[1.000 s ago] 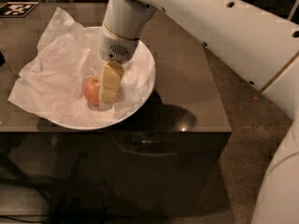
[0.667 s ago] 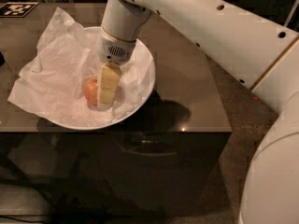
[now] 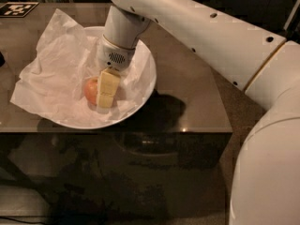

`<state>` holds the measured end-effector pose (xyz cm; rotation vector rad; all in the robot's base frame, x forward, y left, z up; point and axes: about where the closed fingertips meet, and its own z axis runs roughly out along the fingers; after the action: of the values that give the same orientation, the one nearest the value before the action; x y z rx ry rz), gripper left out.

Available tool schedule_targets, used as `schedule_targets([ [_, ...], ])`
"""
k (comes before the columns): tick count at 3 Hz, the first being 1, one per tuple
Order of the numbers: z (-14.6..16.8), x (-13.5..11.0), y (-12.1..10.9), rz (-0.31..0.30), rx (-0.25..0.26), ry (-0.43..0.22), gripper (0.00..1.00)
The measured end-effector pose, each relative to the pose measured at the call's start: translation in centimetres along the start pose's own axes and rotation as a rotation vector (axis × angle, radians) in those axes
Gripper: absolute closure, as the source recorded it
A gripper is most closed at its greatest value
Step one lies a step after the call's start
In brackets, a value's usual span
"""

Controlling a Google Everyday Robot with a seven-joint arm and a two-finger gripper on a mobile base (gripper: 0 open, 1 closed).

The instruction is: Pick apple from white bowl

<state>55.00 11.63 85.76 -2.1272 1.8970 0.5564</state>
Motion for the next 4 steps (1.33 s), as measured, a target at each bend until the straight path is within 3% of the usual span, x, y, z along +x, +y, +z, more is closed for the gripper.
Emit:
schedule_targets([
  [4,0.9,0.31,-0.25,0.003,-0.02,-0.007,0.89],
])
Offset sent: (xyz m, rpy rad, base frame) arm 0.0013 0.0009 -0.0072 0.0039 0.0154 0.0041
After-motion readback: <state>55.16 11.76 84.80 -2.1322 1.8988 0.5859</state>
